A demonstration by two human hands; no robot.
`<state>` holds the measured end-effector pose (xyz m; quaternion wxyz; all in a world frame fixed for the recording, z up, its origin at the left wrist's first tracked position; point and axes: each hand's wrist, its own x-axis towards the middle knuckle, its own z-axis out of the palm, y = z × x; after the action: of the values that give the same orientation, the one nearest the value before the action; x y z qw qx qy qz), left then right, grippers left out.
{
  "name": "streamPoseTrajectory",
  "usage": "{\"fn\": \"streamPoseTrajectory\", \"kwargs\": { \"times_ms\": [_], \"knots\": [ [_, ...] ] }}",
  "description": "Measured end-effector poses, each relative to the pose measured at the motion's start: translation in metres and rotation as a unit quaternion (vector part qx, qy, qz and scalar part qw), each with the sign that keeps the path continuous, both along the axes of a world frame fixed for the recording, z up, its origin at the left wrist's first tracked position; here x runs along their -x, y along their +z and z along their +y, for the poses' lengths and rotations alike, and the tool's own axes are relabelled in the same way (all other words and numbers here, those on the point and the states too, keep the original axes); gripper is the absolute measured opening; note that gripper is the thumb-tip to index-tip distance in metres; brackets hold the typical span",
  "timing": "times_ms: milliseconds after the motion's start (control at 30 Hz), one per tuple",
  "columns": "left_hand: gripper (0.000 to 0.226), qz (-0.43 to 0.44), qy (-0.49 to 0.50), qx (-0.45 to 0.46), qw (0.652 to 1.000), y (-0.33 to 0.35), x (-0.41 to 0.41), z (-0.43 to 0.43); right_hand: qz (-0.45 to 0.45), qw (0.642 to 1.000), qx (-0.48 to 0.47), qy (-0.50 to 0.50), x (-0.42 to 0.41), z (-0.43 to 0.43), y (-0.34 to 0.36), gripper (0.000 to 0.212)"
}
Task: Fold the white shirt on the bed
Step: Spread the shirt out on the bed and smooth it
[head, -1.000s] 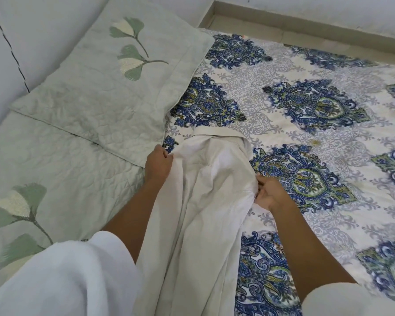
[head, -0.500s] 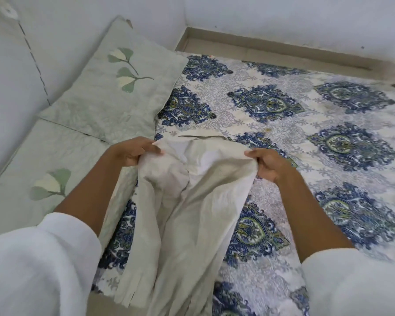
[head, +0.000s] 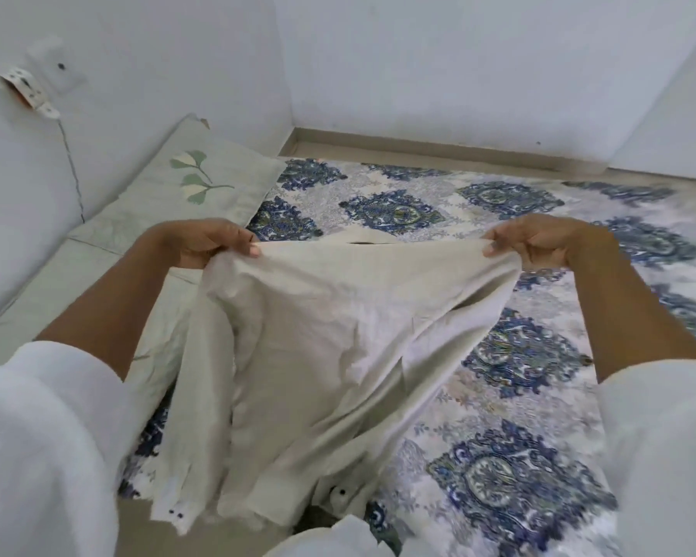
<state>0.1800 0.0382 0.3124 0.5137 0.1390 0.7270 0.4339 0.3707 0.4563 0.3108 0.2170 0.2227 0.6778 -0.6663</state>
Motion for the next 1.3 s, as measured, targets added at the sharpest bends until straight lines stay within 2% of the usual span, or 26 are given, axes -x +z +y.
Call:
{"fn": "streamPoseTrajectory", "kwargs": {
  "times_ms": [67,100,200,300,367,433,600,833,1000,1133,1300],
  "knots": [
    [0.050,0.058,-0.022,0.020,0.998,0.017,-0.028,0.026,-0.003,0.998,-0.066,0.020,-0.025,0.019,0.016,0.021],
    [0.039,0.103,-0.018,0.025,0.994,0.024,-0.044,0.041,0.009,0.994,-0.107,0.017,-0.038,0.029,0.023,0.012],
    [0.021,0.211,0.046,-0.032,0.976,0.037,-0.088,0.084,0.065,0.980,-0.185,-0.015,-0.075,0.051,0.040,0.014],
    [0.026,0.242,0.129,-0.128,0.953,0.041,-0.121,0.119,0.128,0.981,-0.122,-0.077,-0.111,0.073,0.049,0.025],
    [0.028,0.259,0.157,-0.165,0.939,0.049,-0.141,0.137,0.164,0.977,-0.064,-0.117,-0.134,0.085,0.054,0.019],
    [0.029,0.263,0.173,-0.188,0.930,0.061,-0.157,0.155,0.203,0.966,-0.022,-0.155,-0.155,0.090,0.064,0.012],
    [0.022,0.255,0.136,-0.228,0.930,0.084,-0.186,0.196,0.289,0.926,0.007,-0.244,-0.199,0.098,0.087,0.019],
    [0.024,0.136,0.087,-0.329,0.930,0.112,-0.239,0.221,0.363,0.893,0.034,-0.263,-0.262,0.077,0.118,0.020],
    [0.025,0.133,0.042,-0.346,0.928,0.135,-0.261,0.204,0.381,0.895,0.003,-0.230,-0.304,0.053,0.137,0.037],
    [0.032,0.136,0.013,-0.368,0.920,0.145,-0.271,0.190,0.400,0.889,-0.003,-0.225,-0.331,0.042,0.146,0.025],
    [0.026,0.153,0.018,-0.379,0.913,0.157,-0.268,0.186,0.398,0.883,-0.022,-0.247,-0.343,0.046,0.147,0.028]
  ]
}}
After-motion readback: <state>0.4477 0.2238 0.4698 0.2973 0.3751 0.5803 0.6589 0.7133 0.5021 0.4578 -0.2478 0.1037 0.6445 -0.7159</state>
